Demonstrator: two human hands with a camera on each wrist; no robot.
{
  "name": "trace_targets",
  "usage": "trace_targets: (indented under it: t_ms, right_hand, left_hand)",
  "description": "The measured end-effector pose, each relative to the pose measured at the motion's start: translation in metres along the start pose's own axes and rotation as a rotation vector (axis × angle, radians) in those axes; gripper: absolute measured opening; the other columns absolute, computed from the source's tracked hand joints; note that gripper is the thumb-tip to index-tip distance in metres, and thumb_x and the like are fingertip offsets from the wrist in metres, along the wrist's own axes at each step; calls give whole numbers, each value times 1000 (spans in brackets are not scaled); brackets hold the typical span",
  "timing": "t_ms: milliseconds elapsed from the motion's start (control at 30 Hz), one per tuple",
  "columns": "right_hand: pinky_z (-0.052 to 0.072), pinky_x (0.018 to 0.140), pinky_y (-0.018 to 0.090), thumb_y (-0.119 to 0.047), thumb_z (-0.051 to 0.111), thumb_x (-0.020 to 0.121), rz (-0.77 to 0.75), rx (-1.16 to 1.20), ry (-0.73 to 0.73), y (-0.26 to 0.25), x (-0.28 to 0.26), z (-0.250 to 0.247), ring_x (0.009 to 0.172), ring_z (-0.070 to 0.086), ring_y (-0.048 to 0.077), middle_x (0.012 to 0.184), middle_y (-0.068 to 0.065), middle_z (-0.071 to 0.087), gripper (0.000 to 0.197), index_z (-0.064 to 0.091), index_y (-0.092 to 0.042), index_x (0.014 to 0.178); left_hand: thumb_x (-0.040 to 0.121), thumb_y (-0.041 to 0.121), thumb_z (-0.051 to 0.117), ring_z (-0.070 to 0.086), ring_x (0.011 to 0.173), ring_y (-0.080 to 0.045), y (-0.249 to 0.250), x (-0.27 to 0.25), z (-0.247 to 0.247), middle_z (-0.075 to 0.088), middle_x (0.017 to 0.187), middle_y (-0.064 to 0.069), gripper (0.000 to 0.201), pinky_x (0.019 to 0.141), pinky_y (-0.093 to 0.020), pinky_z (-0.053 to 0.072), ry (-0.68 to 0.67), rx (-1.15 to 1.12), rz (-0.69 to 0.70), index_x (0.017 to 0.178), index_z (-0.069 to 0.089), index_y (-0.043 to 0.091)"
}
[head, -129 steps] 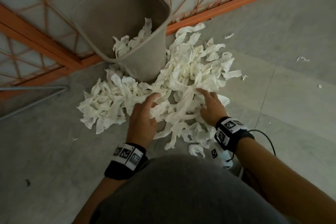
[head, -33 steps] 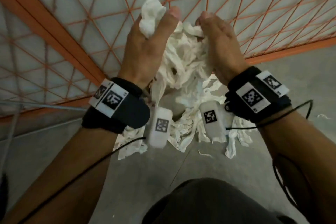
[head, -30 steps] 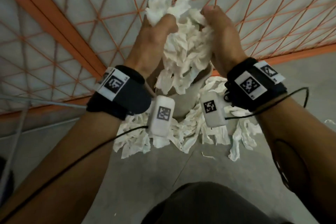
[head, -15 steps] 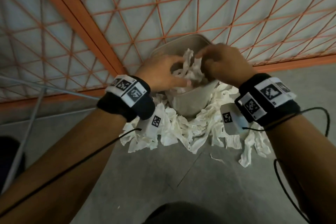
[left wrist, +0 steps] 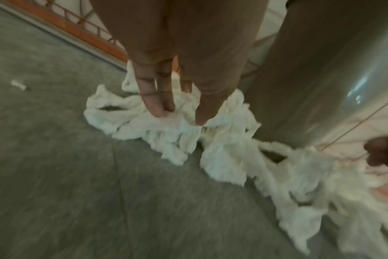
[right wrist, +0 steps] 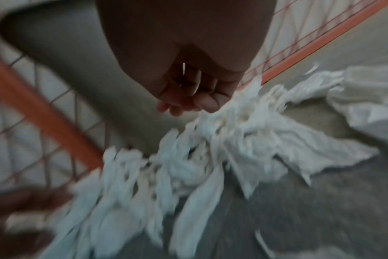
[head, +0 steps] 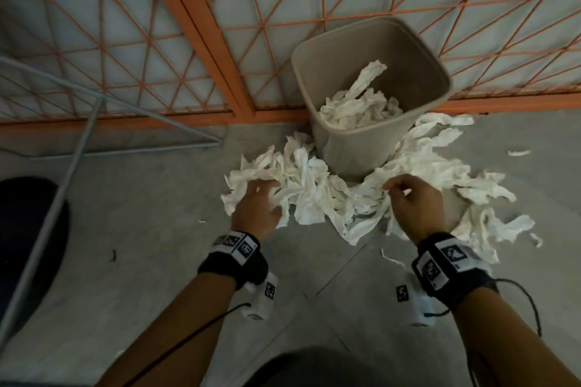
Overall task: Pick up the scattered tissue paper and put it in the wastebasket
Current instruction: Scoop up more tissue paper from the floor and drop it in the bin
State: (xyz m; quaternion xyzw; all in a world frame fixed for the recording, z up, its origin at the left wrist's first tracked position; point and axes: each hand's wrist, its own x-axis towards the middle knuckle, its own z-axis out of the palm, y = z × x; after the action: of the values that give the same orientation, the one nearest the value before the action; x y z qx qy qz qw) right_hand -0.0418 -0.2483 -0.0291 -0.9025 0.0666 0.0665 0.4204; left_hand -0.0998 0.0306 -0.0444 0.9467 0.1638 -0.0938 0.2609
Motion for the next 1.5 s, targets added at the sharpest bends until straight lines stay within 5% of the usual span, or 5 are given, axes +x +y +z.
trace_targets:
  t_ms: [300, 500, 633, 1100, 1500]
  right_hand:
    - [46, 100, 49, -20, 55, 83, -272, -317, -588, -16, -17, 95, 132, 46, 32, 160, -10, 14, 84, 8, -46, 147]
    - [44, 96, 48, -25, 50, 91, -213, -447, -549, -27, -8, 113, 126, 48, 35, 148, 0, 40, 69, 16, -45, 147]
    - [44, 100, 45, -18, 45, 92, -197, -467, -535, -28, -5, 119, 128, 48, 32, 145, 0, 44, 51, 42, -38, 139]
    - [34, 67, 32, -30, 56, 83, -56, -216, -256, -40, -1, 87, 77, 52, 33, 85, 14, 58, 25, 53, -11, 67]
    - [48, 87, 48, -8, 45, 80, -243, -234, -467, -67, -13, 106, 112, 56, 38, 143, 1, 44, 61, 33, -31, 135]
  left_hand:
    - [79, 22, 59, 63, 76, -21, 1, -29, 16, 61, 87, -5, 19, 71, -24, 48, 60, -178, 142, 87, 76, 16]
    - [80, 42, 59, 54, 104, -17, -16, -37, 2, 52, 117, 8, 31, 79, -34, 52, 116, 39, 126, 109, 63, 32]
    - [86, 31, 61, 57, 115, -23, -37, -28, 29, 50, 137, 4, 50, 82, -40, 55, 23, 156, 136, 134, 50, 36]
    - [86, 22, 60, 43, 65, -7, -10, -51, -23, 47, 81, -2, 26, 59, -13, 35, 580, -227, 71, 66, 48, 11]
    - [95, 25, 51, 55, 120, -31, -14, 37, 0, 53, 136, -11, 54, 94, -46, 49, 78, 53, -79, 146, 34, 26]
